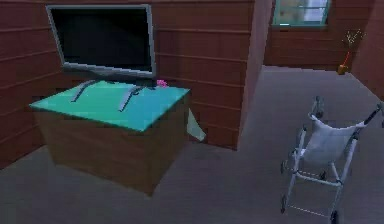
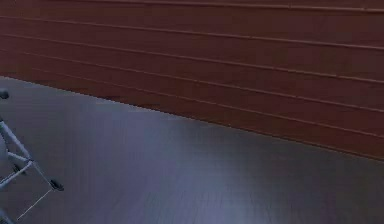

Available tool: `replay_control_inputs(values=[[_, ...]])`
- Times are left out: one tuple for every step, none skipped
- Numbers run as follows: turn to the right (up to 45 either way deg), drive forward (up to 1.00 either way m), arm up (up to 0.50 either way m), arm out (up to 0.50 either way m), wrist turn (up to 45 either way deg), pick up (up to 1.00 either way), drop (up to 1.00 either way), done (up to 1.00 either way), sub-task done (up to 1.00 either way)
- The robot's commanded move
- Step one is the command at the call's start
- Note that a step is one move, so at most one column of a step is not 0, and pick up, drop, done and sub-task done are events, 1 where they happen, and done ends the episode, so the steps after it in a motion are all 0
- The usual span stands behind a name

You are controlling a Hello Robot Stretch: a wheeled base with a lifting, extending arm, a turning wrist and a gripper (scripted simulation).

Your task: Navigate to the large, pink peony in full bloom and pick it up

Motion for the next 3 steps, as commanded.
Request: replay_control_inputs(values=[[0.0, 0.75, 0.00, 0.00, 0.0, 0.00, 0.00, 0.00, 0.00], [-45.0, 0.00, 0.00, 0.00, 0.0, 0.00, 0.00, 0.00, 0.00], [-45.0, 0.00, 0.00, 0.00, 0.0, 0.00, 0.00, 0.00, 0.00]])
